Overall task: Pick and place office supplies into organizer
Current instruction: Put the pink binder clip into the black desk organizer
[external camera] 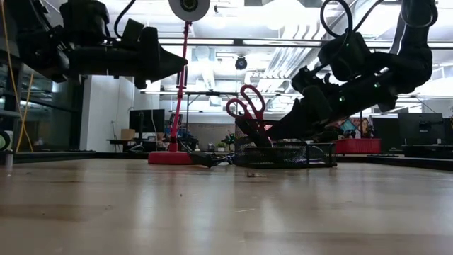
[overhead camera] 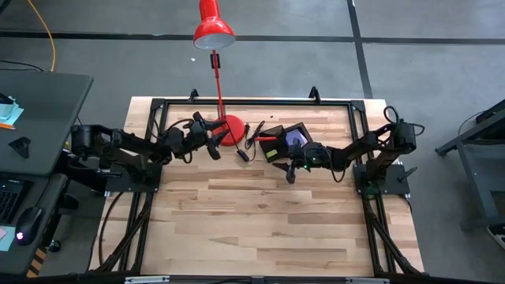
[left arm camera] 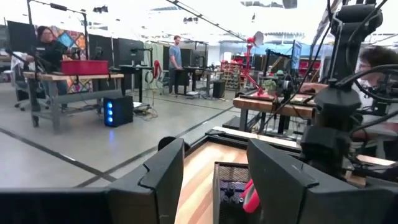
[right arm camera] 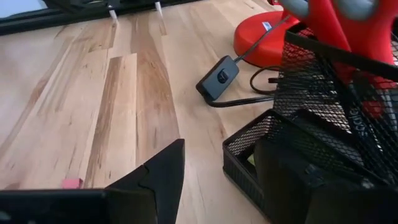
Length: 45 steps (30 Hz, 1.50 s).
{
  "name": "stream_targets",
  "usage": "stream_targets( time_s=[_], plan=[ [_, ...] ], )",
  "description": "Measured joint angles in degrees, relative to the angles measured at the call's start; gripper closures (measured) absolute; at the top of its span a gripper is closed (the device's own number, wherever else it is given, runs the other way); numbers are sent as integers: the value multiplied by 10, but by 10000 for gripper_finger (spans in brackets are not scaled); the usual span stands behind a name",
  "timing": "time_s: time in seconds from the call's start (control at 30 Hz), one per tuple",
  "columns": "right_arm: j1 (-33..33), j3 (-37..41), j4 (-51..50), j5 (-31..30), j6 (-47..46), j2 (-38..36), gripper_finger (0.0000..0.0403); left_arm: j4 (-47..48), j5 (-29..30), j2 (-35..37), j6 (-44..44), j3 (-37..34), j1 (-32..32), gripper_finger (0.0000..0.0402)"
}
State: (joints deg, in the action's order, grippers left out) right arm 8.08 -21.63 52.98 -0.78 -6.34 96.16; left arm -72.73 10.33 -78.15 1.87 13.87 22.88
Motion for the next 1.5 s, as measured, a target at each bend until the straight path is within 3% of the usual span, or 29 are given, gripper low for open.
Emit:
stream_targets(
  time_s=[0.23,0.47,0.63,0.83,1.5],
  plan=[
    [2,0,1,0,4,0,219,15,-2,-1,5,0,0,234],
    [1,0,-15,-46,-16,0,219,19,-2,-1,-2,0,0,234],
    [1,0,15,-87,23,0,219,27,-2,-1,-1,0,0,234],
    [11,0,63,-5,68,-18,219,22,-2,-1,15,3,0,234],
    [29,0,44,0,128,-37,219,55,-3,-1,-8,61,0,234]
  ],
)
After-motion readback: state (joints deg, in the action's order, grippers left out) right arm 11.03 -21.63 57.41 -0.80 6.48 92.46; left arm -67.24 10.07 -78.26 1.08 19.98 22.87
